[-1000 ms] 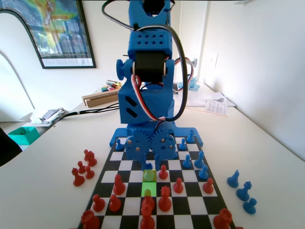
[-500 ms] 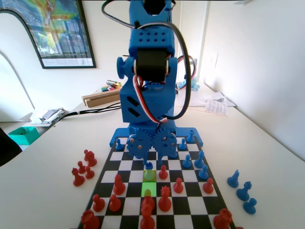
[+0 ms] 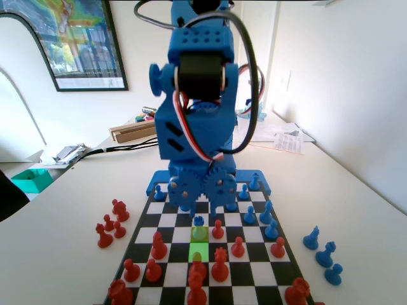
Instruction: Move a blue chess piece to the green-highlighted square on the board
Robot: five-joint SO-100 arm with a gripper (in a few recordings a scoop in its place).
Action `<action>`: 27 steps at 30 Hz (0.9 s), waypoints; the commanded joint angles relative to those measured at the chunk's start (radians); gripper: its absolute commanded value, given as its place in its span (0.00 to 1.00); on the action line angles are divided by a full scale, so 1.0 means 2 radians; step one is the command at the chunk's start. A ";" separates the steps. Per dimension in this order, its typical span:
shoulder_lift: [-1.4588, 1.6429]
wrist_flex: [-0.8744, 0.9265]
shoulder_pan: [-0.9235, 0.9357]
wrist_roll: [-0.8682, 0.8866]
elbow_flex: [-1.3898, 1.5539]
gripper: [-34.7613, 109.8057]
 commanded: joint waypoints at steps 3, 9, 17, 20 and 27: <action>0.005 -0.016 0.009 -0.008 -0.018 0.33; -0.005 -0.047 0.012 -0.010 0.002 0.33; -0.018 -0.062 0.010 -0.011 0.011 0.33; -0.021 -0.066 0.011 -0.013 0.013 0.33; -0.027 -0.080 0.011 -0.017 0.027 0.33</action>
